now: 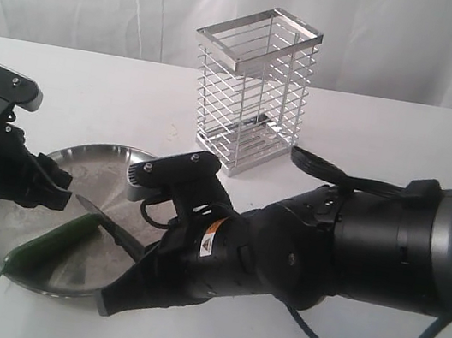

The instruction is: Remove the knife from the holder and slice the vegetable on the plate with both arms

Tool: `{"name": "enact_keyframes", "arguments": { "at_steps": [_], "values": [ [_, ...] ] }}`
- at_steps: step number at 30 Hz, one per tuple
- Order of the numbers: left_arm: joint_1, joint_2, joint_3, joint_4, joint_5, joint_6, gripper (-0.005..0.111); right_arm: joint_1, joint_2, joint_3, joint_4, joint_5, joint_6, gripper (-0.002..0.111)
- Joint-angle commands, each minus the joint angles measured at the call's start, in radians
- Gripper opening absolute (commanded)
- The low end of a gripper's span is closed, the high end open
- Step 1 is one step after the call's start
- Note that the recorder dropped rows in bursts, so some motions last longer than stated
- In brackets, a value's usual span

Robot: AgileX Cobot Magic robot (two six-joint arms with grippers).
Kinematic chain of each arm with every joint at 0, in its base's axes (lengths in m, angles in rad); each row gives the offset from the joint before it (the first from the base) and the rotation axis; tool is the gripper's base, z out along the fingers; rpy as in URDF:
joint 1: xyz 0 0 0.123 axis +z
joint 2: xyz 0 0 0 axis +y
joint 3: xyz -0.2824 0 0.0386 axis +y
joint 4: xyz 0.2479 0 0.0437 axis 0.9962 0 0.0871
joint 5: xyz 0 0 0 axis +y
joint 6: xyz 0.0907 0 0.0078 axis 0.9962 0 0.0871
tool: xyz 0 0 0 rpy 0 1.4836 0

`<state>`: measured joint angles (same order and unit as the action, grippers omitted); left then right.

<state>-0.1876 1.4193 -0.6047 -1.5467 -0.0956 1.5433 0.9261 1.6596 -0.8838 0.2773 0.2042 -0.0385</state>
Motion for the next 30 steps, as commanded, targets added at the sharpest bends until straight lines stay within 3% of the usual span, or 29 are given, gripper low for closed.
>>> {"name": "enact_keyframes", "arguments": {
  "at_steps": [1,19,21,28,30],
  "values": [
    [-0.006,-0.01,-0.002,-0.016,0.046,-0.004,0.056,0.0,-0.004,-0.003,0.003,-0.028,0.001,0.0],
    [-0.006,-0.01,-0.002,-0.018,0.082,-0.007,0.056,0.0,0.043,-0.003,0.023,-0.014,0.001,0.0],
    [-0.006,-0.01,-0.009,-0.024,0.096,-0.009,0.051,0.0,0.043,-0.003,0.023,-0.014,0.001,0.0],
    [-0.006,-0.01,-0.07,-0.024,0.178,-0.024,0.002,0.0,0.043,-0.003,0.027,-0.011,0.001,0.0],
    [-0.006,-0.001,-0.085,-0.014,0.204,-0.018,0.0,0.0,0.043,-0.003,0.027,-0.011,0.001,0.0]
  ]
}}
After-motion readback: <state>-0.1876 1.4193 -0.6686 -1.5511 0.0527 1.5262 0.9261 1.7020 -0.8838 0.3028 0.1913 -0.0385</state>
